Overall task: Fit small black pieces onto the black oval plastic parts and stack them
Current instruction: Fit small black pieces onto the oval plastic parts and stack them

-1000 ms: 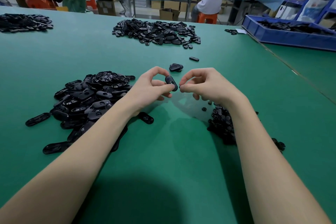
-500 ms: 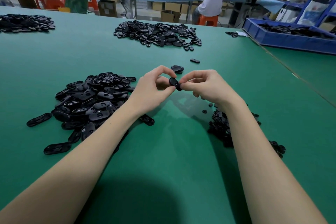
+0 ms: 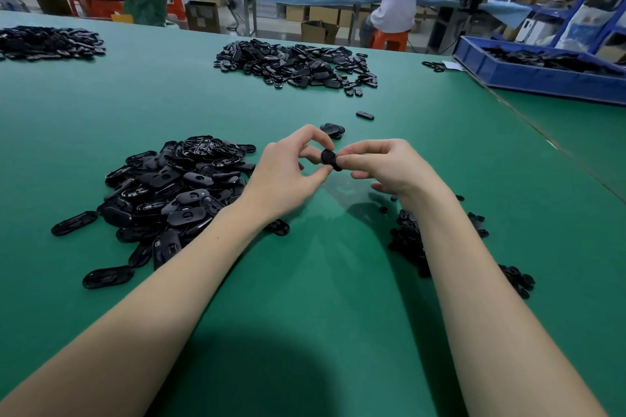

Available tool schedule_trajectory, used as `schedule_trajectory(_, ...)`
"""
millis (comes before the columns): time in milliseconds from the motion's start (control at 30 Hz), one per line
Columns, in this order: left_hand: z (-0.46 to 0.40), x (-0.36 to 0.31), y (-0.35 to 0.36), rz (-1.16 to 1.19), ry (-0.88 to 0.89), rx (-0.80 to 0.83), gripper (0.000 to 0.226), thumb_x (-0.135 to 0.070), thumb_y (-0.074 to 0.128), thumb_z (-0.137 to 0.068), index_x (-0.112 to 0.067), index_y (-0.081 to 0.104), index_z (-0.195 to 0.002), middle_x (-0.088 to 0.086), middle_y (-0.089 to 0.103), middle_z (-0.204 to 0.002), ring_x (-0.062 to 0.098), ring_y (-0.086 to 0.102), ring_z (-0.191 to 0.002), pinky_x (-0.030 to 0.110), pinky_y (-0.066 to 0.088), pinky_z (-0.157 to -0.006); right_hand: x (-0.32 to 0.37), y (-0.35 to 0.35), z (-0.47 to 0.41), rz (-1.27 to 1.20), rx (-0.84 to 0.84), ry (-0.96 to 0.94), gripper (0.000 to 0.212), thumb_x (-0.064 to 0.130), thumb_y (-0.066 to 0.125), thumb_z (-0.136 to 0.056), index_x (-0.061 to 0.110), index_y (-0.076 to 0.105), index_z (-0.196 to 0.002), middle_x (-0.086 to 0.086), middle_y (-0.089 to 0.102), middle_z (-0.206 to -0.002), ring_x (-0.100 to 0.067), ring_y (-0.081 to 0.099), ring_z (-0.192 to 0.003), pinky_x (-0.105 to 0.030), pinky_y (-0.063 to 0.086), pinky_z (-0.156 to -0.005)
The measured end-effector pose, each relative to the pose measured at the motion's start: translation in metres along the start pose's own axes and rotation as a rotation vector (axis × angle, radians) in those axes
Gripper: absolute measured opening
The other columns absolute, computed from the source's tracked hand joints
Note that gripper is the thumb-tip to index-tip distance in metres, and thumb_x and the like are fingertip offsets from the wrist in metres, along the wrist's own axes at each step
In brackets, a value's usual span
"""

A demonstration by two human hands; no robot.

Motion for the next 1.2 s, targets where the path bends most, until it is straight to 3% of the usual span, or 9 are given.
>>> schedule_trajectory(133,-0.001,0.001,0.0,-0.021,0.02,-0.016,0.02,-0.023,0.072,-0.085,-0.029,0.059,-0.1,-0.016,0.074,-0.083,0.036,0.066,-0.073,0.038,0.052,-0.071,-0.002,0.003,0.001,-0.038,0.013,0.035,0.005,0.031,0.084,-0.081,0.032,0.08,-0.077,0.016,0.076,-0.082,0.006,0.066,-0.065,-0.031,0.047,-0.083)
schedule_trajectory(300,-0.001,-0.001,0.001,0.02,0.01,-0.033,0.019,-0.018,0.073,-0.085,-0.024,0.06,-0.097,-0.009,0.074,-0.082,0.014,0.051,-0.051,0.029,0.048,-0.064,-0.004,0.001,0.001,-0.056,-0.007,0.071,0.014,0.033,0.086,-0.078,0.028,0.08,-0.089,0.017,0.076,-0.082,0.004,0.066,-0.065,-0.032,0.048,-0.082)
schedule_trajectory(433,0.001,-0.002,0.002,0.052,-0.03,-0.018,0.019,-0.014,0.074,-0.085,-0.019,0.061,-0.098,-0.006,0.075,-0.083,-0.005,0.05,-0.051,0.023,0.04,-0.062,-0.007,0.001,0.0,-0.07,-0.006,0.091,0.012,0.031,0.087,-0.077,0.028,0.08,-0.086,0.012,0.075,-0.084,-0.002,0.066,-0.067,-0.026,0.043,-0.068)
schedule_trajectory(533,0.002,-0.001,0.002,0.101,-0.073,-0.009,0.019,-0.014,0.075,-0.085,-0.019,0.062,-0.097,-0.005,0.075,-0.085,-0.007,0.05,-0.05,0.022,0.038,-0.062,-0.01,-0.001,0.002,-0.047,-0.01,0.114,0.017,0.039,0.089,-0.073,0.033,0.082,-0.087,0.012,0.071,-0.087,-0.008,0.055,-0.071,-0.022,0.033,-0.053)
schedule_trajectory(667,0.001,0.007,0.005,0.213,-0.186,0.047,0.018,-0.016,0.074,-0.088,-0.024,0.06,-0.096,-0.006,0.076,-0.085,-0.008,0.053,-0.052,0.021,0.04,-0.063,-0.016,0.001,0.003,-0.091,0.059,0.137,0.025,0.047,0.09,-0.068,0.036,0.082,-0.089,0.012,0.073,-0.096,-0.011,0.047,-0.072,-0.021,0.027,-0.048)
schedule_trajectory(767,0.001,0.019,0.013,0.408,-0.357,0.073,0.013,-0.011,0.068,-0.09,-0.018,0.061,-0.098,-0.002,0.076,-0.077,0.006,0.062,-0.065,0.018,0.049,-0.065,-0.019,0.006,0.003,-0.075,0.068,0.129,0.03,0.05,0.09,-0.065,0.033,0.082,-0.088,0.018,0.073,-0.084,-0.01,0.046,-0.069,-0.022,0.028,-0.05)
schedule_trajectory(867,0.003,0.029,0.017,0.58,-0.48,0.038,0.013,-0.004,0.066,-0.089,-0.012,0.061,-0.098,0.006,0.077,-0.079,0.017,0.067,-0.075,0.024,0.057,-0.075,-0.016,0.008,0.0,-0.066,0.042,0.097,0.03,0.048,0.091,-0.066,0.028,0.081,-0.088,0.02,0.07,-0.07,-0.008,0.047,-0.066,-0.021,0.028,-0.047)
schedule_trajectory(1000,0.003,0.031,0.017,0.592,-0.473,0.075,0.015,-0.008,0.069,-0.09,-0.013,0.061,-0.1,0.011,0.078,-0.088,0.021,0.07,-0.079,0.041,0.053,-0.102,-0.014,0.005,-0.003,-0.041,0.039,0.066,0.017,0.041,0.089,-0.071,0.03,0.082,-0.083,0.019,0.067,-0.066,-0.009,0.045,-0.066,-0.019,0.026,-0.043)
schedule_trajectory(1200,0.005,0.026,0.018,0.533,-0.457,0.101,0.017,-0.008,0.072,-0.088,-0.016,0.062,-0.099,0.013,0.078,-0.088,0.021,0.072,-0.081,0.045,0.05,-0.106,-0.015,0.004,-0.003,-0.011,0.008,0.062,0.006,0.035,0.085,-0.072,0.032,0.081,-0.074,0.016,0.065,-0.064,-0.01,0.044,-0.065,-0.016,0.026,-0.039)
Point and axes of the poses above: each hand's wrist, its own z-axis away from the middle knuckle, its own y-axis out of the palm, x = y × z, the point moved 7 cm from there along -z, towards the middle knuckle
